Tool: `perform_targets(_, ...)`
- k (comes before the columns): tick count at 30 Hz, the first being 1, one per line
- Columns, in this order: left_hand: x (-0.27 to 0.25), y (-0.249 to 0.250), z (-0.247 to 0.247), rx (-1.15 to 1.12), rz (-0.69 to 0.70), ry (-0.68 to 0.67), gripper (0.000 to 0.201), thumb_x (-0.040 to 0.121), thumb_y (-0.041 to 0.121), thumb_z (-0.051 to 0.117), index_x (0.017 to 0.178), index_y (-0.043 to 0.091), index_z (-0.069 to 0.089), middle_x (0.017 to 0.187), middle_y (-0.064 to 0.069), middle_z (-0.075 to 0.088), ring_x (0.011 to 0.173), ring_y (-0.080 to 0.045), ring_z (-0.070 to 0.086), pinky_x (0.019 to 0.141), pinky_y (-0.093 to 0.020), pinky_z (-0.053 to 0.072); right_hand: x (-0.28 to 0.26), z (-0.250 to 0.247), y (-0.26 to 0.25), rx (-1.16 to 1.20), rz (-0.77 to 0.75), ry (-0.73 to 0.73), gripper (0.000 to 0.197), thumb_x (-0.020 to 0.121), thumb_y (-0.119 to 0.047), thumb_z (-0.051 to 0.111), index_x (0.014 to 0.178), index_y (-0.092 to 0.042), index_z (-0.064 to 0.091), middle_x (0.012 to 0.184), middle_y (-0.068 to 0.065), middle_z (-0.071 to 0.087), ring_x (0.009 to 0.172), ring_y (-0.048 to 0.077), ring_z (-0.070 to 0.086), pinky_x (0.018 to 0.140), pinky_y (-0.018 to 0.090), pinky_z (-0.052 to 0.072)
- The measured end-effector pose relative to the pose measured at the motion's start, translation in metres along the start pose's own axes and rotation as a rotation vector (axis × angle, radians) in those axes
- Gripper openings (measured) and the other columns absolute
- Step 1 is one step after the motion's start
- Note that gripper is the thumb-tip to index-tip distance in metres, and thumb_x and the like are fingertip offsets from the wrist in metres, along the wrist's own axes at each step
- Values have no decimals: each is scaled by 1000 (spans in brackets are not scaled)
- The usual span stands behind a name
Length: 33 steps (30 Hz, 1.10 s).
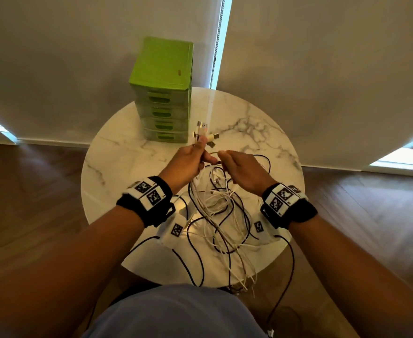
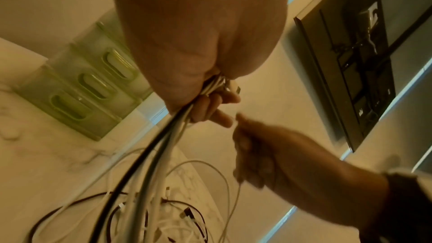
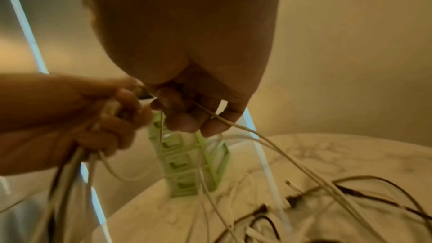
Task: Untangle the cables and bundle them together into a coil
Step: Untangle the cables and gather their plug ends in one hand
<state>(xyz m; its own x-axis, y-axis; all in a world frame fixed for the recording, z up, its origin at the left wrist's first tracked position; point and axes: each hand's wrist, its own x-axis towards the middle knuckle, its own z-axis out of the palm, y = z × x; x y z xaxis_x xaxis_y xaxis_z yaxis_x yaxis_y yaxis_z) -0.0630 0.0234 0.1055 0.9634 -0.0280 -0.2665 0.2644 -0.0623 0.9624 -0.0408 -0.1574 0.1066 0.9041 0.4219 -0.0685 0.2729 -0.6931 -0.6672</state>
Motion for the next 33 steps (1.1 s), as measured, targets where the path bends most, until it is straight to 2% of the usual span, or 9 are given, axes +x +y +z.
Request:
perform_targets(4,5,-7,9,-96,-17,-2,55,104,56,38,115,14,71,80,8,67,64,-5,53,60,-22,40,-2,5,-16,73,-98,-37,40,109,-41,33,99,-18,63,77,-8,64,68,5,59,66,29,44)
perform_targets(7,9,-1,13,-312,-12,16,47,105,50,40,96,14,68,88,2,73,72,-13,61,63,-28,46,-6,12,-15,206,-102,-72,46,109,-43,32,94,-14,64,72,-1,66,60,9,61,64,26,46)
perform_targets(9,11,7,12,-459,7,69,40,107,43,40,82,16,57,75,3,68,71,-15,61,63,-29,45,-10,16,-10,249,-73,-157,57,108,-47,29,86,-8,64,67,4,66,59,13,62,66,25,48)
perform_targets(15,14,32,-18,-753,101,226,36,108,38,39,78,19,44,56,8,47,54,-13,62,58,-27,50,-36,32,43,230,66,-268,63,105,-55,30,79,-7,62,65,2,61,60,13,59,65,24,47)
perform_targets(19,15,40,-48,-638,184,301,37,107,44,40,77,23,44,57,10,38,45,-6,35,47,-22,30,-54,30,86,81,162,-301,56,105,-54,33,75,-14,58,68,-2,59,62,16,57,75,42,52)
perform_targets(25,3,18,-27,-204,193,111,31,106,45,40,89,24,55,67,9,38,56,-7,30,52,-22,26,-32,14,71,96,162,89,39,107,-43,37,73,-29,50,68,-7,54,63,13,53,71,38,46)
perform_targets(28,-1,4,-3,-89,103,5,36,105,49,40,97,19,57,67,8,35,56,-7,30,52,-24,25,-17,9,35,150,73,131,37,108,-39,38,80,-19,51,74,-4,54,68,14,49,73,38,43)
perform_targets(30,-1,-1,10,-60,16,8,46,102,58,42,95,16,60,65,9,36,54,-7,31,52,-25,26,-12,9,14,138,-8,92,36,109,-39,37,86,-15,52,74,-5,54,68,11,49,71,35,41)
perform_targets(33,3,-2,19,-76,-49,6,53,97,63,49,94,14,68,57,11,39,48,-7,33,48,-24,27,-11,10,-8,192,-129,37,27,110,-32,36,96,-22,57,79,-14,57,70,-3,54,68,16,39)
